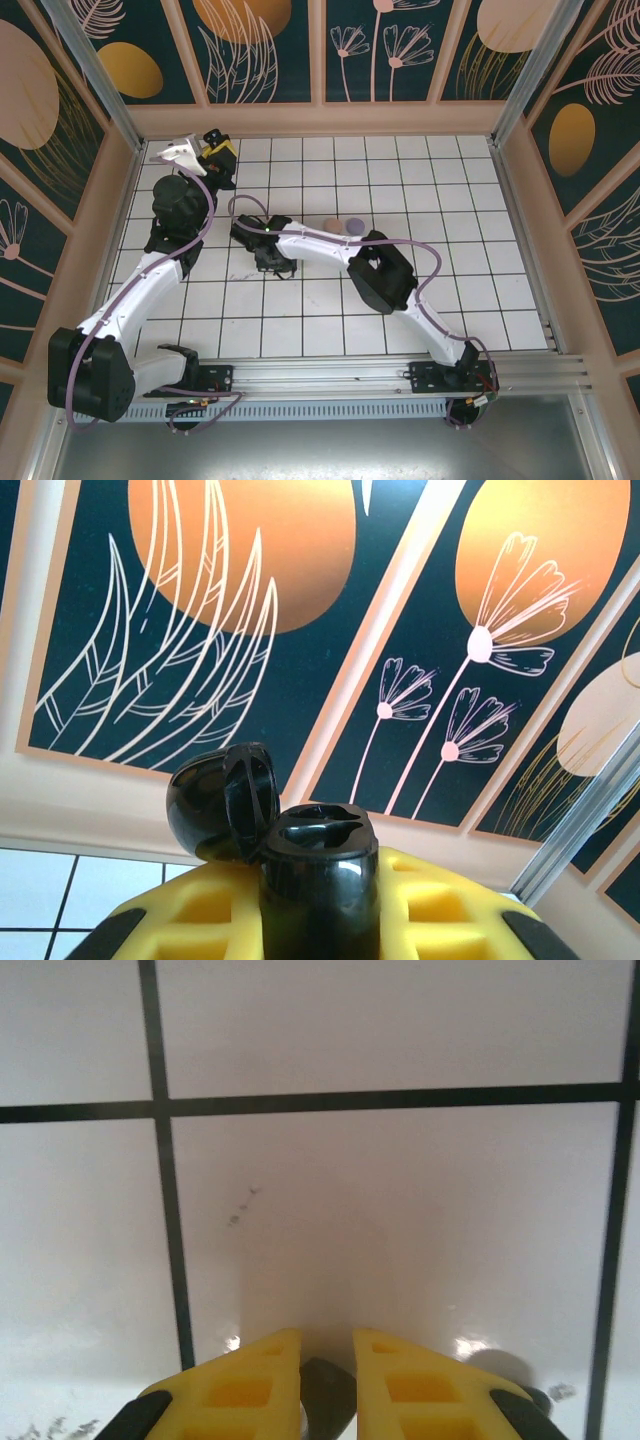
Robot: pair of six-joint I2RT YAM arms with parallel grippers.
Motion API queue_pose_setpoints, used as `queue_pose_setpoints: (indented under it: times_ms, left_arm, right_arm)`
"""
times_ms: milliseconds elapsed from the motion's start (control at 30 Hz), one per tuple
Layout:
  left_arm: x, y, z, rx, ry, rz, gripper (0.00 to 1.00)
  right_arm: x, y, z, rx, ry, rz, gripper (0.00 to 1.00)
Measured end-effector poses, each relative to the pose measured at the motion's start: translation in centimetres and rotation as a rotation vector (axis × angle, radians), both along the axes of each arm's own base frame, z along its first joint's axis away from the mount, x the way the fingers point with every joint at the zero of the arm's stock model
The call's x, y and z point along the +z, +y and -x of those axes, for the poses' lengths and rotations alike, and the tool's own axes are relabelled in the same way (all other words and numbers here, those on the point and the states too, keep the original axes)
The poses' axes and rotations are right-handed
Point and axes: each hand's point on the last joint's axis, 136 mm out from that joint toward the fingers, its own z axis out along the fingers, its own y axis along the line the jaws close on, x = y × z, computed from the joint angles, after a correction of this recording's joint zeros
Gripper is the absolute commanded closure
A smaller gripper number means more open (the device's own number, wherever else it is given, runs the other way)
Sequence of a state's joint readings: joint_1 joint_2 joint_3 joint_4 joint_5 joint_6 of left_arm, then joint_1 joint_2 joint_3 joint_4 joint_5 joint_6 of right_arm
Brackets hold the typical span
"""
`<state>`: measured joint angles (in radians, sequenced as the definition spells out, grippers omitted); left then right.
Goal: Insert the wireless bluetooth earbuds into the charging case
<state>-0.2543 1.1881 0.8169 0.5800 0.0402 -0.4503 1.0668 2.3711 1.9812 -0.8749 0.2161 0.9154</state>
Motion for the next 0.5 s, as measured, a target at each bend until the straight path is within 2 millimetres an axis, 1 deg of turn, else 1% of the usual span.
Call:
queue_pose_setpoints:
  times_ms: [100, 133, 367, 433, 500]
  left_arm:
    - [0.2, 0.0, 0.1, -0.001, -0.004, 0.001, 1.00]
    - [0.2, 0.0, 0.1, -0.002, -0.006, 0.001, 1.00]
    - [0.3, -0.1, 0.2, -0.010, -0.007, 0.001, 1.00]
    - [0.3, -0.4, 0.3, -0.025, -0.008, -0.001, 1.00]
    - [0.3, -0.7, 0.4, -0.044, -0.008, -0.004, 1.00]
  right_arm:
    - [0.8, -0.9, 0.3, -0.002, -0.016, 0.010, 0.83]
    - [1.5, -1.3, 0.3, -0.004, -0.026, 0.007, 0.83]
    - [7.4, -2.9, 0.1, -0.022, -0.124, -0.062, 0.83]
    - [8.7, -3.6, -0.1, -0.032, -0.151, -0.078, 0.83]
    - [9.4, -4.4, -0.2, -0.040, -0.168, -0.087, 0.83]
